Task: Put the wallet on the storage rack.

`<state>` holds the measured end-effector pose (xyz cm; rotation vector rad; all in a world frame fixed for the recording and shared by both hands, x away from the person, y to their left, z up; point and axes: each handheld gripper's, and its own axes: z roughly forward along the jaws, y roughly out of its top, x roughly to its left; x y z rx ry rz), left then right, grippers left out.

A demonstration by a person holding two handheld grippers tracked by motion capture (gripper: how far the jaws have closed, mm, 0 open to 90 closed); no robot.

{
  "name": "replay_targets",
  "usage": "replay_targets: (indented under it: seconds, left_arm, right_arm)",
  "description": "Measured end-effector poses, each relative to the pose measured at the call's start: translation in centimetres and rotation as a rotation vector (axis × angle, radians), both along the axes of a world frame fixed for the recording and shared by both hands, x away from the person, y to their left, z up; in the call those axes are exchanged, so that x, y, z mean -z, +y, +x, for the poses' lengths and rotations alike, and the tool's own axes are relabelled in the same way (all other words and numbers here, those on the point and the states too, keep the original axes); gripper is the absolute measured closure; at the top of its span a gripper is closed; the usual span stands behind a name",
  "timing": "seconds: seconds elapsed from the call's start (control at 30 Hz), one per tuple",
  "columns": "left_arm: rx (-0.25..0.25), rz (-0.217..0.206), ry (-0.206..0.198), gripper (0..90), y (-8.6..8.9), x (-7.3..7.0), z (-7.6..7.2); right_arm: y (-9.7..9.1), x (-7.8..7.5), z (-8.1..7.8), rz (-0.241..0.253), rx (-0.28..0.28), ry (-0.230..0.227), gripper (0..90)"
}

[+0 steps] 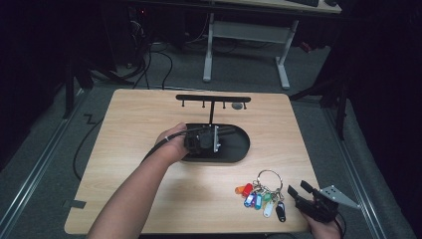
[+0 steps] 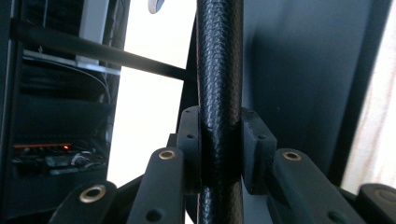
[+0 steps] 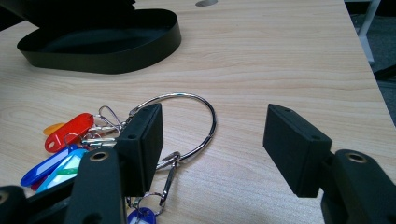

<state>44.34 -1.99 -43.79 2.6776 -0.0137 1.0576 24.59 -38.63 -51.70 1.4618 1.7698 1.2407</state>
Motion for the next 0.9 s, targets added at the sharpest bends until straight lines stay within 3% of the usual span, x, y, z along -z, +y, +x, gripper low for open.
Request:
replay_targets:
  seconds: [0.43,0.63,0.9]
  left_arm:
    - [-0.018,0.035,-0.017,73.3,-1.0,2.1,1.8]
    - [-0.001,0.049,-0.035,73.3,-1.2,3.3,2.1]
    - [-0.010,0.050,-0.010,72.3,-0.9,4.0,1.8]
  right_arm:
    - [-0.1,0.1,0.0,0.009,0.001,0.005,38.4]
    - [-0.1,0.3,0.1,0.013,-0.003,0.012,38.4]
    - [-0.1,0.3,0.1,0.017,-0.004,0.009,38.4]
